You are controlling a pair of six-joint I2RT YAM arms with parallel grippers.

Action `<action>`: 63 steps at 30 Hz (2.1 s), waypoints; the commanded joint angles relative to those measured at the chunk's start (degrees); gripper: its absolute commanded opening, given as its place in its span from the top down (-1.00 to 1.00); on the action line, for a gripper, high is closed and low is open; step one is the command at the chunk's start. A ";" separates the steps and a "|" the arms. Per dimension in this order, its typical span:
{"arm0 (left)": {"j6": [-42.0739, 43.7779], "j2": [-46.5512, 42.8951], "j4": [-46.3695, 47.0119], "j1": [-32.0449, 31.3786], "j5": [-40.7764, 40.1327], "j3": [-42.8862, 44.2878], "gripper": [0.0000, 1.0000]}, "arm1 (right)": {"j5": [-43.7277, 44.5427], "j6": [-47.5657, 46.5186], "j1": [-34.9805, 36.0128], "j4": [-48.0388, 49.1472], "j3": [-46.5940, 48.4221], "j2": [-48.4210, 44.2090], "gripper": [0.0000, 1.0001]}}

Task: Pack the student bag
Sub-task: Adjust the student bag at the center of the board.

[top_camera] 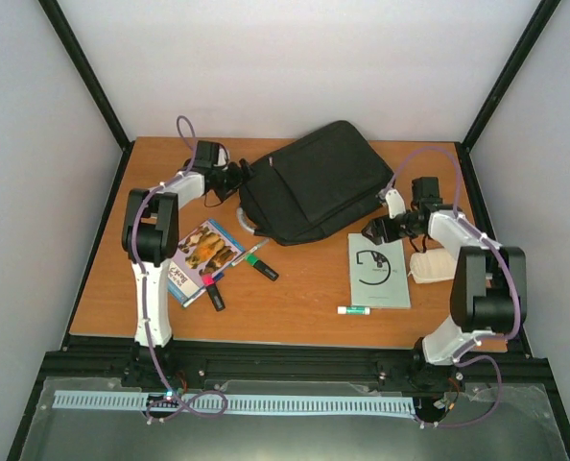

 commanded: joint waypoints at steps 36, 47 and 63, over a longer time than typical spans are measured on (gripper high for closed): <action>-0.08 -17.88 -6.43 -24.86 -0.35 -23.09 -0.78 | 6.68 5.21 0.45 0.40 16.72 21.25 -0.57; 0.12 -26.85 -7.23 -24.73 -9.75 -34.66 -0.79 | 2.76 5.20 1.20 -0.29 15.95 21.46 -0.49; -2.62 -31.48 -7.08 -16.49 -17.19 -41.55 -0.99 | 7.33 3.25 4.05 0.49 14.55 21.56 -0.49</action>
